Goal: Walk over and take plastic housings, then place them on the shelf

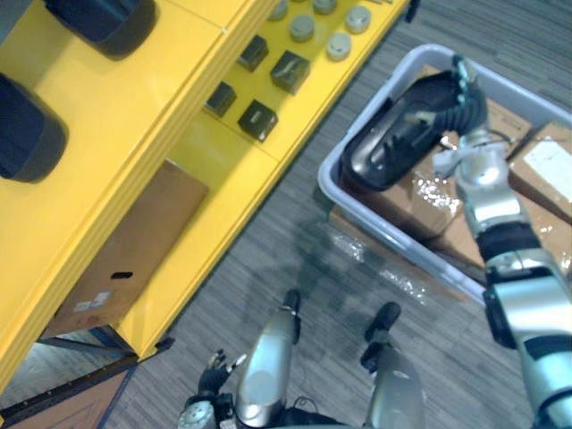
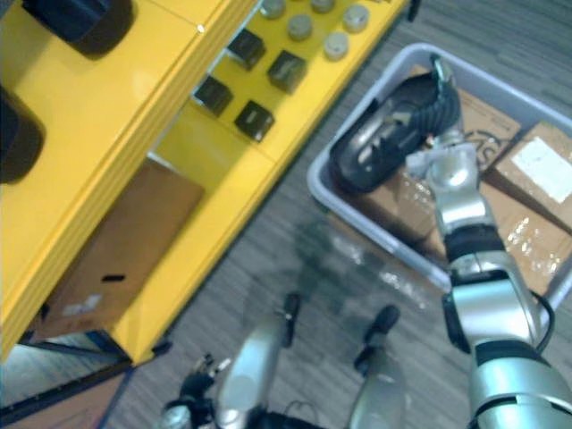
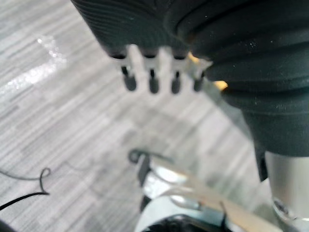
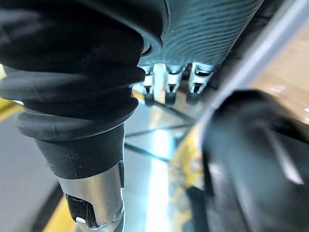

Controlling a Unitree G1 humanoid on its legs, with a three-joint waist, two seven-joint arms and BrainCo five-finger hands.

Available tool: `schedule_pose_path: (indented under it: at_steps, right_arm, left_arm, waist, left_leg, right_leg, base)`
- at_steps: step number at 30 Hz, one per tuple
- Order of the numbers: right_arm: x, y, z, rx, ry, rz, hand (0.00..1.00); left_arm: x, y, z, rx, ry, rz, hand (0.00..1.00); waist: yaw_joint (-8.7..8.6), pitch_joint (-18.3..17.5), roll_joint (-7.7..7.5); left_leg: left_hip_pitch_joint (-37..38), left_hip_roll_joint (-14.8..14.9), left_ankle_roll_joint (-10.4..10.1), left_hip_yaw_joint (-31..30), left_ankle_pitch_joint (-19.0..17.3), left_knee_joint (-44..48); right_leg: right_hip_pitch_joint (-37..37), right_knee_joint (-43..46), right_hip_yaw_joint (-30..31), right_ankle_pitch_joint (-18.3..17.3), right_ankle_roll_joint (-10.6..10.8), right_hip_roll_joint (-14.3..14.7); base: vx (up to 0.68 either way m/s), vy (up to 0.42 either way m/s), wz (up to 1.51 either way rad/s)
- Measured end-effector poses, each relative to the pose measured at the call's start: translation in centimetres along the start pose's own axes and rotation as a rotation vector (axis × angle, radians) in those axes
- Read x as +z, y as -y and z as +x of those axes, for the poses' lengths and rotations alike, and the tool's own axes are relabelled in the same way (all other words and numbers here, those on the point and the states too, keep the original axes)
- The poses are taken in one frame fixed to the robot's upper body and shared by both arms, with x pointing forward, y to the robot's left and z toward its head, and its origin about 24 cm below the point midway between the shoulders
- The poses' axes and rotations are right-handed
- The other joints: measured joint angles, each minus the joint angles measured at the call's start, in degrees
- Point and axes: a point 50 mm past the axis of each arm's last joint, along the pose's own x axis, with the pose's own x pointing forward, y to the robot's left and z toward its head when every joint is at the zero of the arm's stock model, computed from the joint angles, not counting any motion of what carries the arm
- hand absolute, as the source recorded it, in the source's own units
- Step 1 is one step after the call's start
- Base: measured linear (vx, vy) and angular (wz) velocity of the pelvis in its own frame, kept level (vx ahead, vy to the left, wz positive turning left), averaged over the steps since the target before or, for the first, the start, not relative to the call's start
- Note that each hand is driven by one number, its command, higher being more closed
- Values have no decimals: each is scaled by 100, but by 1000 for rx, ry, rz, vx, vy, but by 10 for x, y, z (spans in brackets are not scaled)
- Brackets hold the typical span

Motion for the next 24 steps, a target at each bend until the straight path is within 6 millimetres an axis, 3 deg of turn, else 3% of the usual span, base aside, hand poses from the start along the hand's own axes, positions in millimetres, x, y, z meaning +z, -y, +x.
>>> schedule_pose_path:
  at_steps: [4, 9, 24]
  right_arm:
    - [-14, -2, -2, 28, -94, 37, 0]
    - [-49, -10, -15, 119, -289, 95, 0]
    - [-59, -2, -16, 137, -407, 121, 0]
  left_arm:
    - [0, 2, 1, -6, -3, 20, 0]
    - [0, 6, 2, -20, -22, 26, 0]
    - [2, 10, 4, -46, -26, 21, 0]
  waist:
    - [26, -28, 47]
    - [36, -91, 143]
    - [60, -171, 259]
  left_leg:
    - [7, -69, 10, -38, 85, -107]
    - [6, -127, 17, -46, 88, -122]
    - [35, -150, 27, -44, 82, -62]
  right_leg:
    - [-17, 49, -52, -44, 21, -63]
    - [-25, 94, -88, -64, 49, -139]
    - [-27, 233, -74, -121, 50, -192]
  base:
    - [-10, 29, 11]
    - [10, 53, 4]
    - [-12, 35, 0]
